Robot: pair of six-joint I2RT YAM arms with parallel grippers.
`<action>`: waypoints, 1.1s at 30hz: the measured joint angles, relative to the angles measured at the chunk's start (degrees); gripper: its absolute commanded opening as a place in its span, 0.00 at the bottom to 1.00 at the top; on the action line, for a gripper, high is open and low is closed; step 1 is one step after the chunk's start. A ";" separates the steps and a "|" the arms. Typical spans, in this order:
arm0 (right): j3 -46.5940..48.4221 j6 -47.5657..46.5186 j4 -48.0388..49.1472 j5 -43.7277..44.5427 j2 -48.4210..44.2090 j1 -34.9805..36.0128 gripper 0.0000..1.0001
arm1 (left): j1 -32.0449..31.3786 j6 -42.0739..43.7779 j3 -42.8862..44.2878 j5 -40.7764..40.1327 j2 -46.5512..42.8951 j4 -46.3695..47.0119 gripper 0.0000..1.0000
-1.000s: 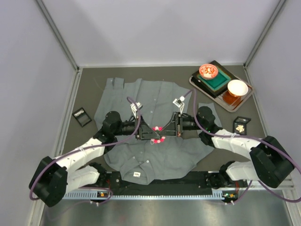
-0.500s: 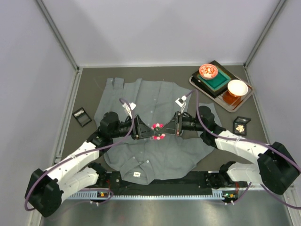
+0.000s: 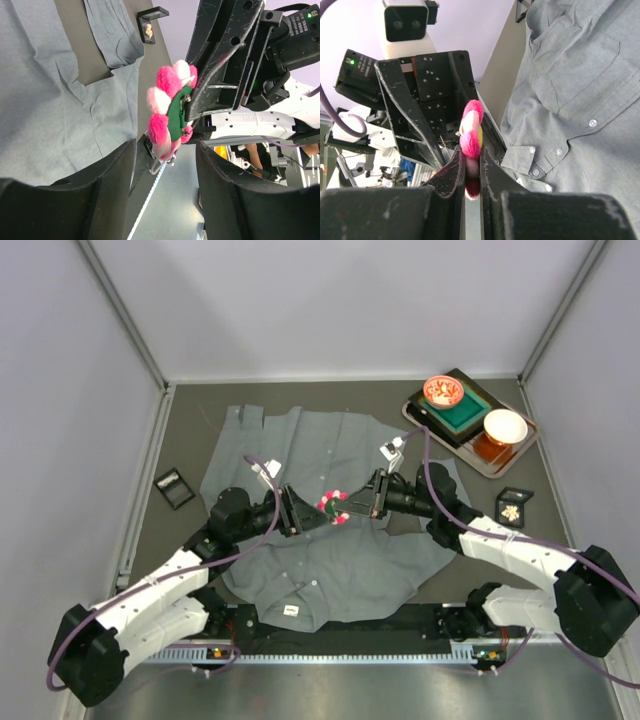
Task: Remove the brooch from the garment
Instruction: Close the brooch.
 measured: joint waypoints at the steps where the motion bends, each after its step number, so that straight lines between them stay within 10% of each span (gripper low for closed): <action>1: 0.00 0.35 0.20 -0.02 0.09 0.00 0.00 | -0.13 -0.22 -0.15 -0.17 0.70 0.72 0.57; 18: 0.02 -0.50 -0.26 0.28 0.22 1.62 0.00 | -0.48 -5.38 -1.27 -0.79 4.79 10.29 0.46; 33: 0.02 -0.63 -0.33 0.35 0.22 1.62 0.00 | -0.48 -6.36 -2.80 -0.35 3.87 11.82 0.57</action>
